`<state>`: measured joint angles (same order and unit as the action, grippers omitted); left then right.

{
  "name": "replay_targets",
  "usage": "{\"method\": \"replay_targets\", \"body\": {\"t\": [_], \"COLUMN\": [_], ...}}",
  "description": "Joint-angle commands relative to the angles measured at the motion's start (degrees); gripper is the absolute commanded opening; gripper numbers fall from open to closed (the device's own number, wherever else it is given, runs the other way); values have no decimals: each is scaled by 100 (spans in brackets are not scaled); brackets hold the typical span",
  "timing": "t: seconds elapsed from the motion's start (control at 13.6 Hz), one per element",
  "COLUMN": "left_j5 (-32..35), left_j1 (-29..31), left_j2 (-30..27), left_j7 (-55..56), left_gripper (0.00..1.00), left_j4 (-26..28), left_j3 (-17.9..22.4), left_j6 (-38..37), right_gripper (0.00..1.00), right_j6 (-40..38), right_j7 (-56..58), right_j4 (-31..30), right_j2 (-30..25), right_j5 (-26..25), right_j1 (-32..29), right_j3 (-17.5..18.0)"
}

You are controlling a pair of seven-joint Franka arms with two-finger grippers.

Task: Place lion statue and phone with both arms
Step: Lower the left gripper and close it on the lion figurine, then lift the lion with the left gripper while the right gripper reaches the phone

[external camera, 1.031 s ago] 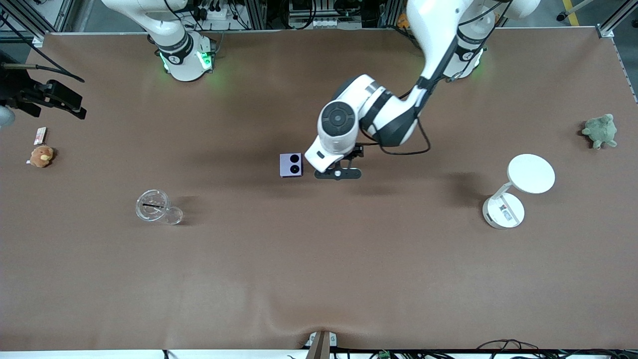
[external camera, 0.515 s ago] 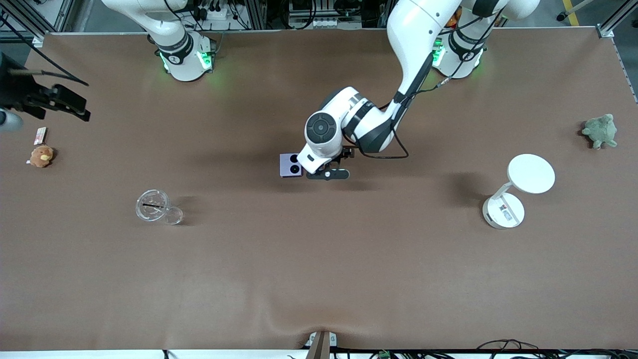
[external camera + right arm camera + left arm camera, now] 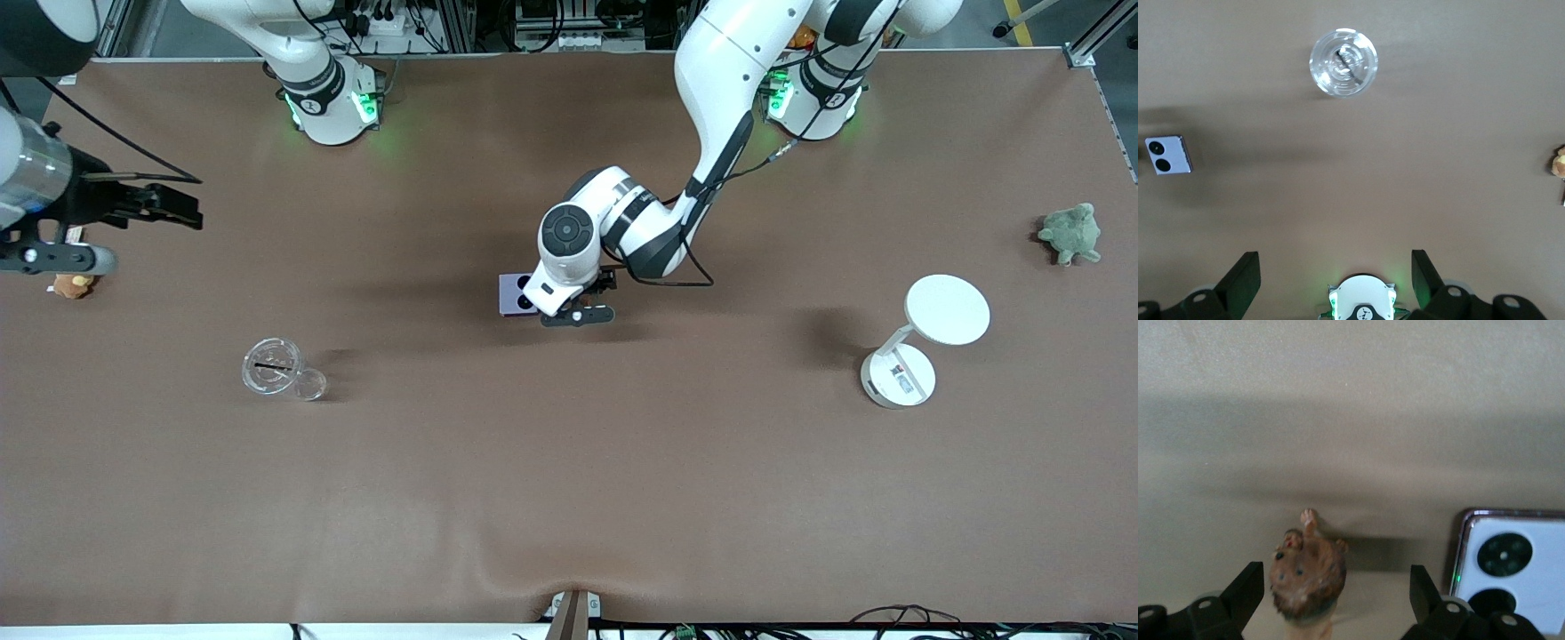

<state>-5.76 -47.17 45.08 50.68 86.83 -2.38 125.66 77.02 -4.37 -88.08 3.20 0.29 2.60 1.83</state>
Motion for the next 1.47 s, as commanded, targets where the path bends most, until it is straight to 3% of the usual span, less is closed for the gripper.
{"method": "replay_targets", "body": {"t": [0.0, 0.07, 0.22, 0.52, 0.81, 1.1, 1.4], "left_j5": [119, 110, 110, 110, 119, 232, 583], "left_j1": [-116, -117, -108, -21, 304, 1156, 1824], "left_j2": [89, 72, 45, -148, -840, -1474, -1590], "left_j7": [267, 284, 310, 319, 276, 92, -497], "left_gripper": [19, 13, 13, 13, 13, 14, 14], "left_j4": [-140, -131, -105, -140, -149, -149, -149], "left_j3": [62, 62, 62, 80, 483, 537, 537], "left_j6": [47, 47, -6, -409, -761, -1051, -1394], "right_gripper": [100, 100, 100, 100, 100, 100, 100], "right_j6": [-99, -99, -99, -91, 40, 707, 1822], "right_j7": [-55, -142, -379, -327, -442, -738, -1461], "right_j4": [54, 45, 45, 194, 204, 72, -279], "right_j2": [-13, 5, 57, 250, 566, 900, 1269], "right_j5": [320, 488, 778, 805, 1094, 1184, 1192], "right_j1": [283, 293, 293, 293, 609, 1188, 1971], "right_j3": [1, 1, 1, 1, 1, -7, 1]}}
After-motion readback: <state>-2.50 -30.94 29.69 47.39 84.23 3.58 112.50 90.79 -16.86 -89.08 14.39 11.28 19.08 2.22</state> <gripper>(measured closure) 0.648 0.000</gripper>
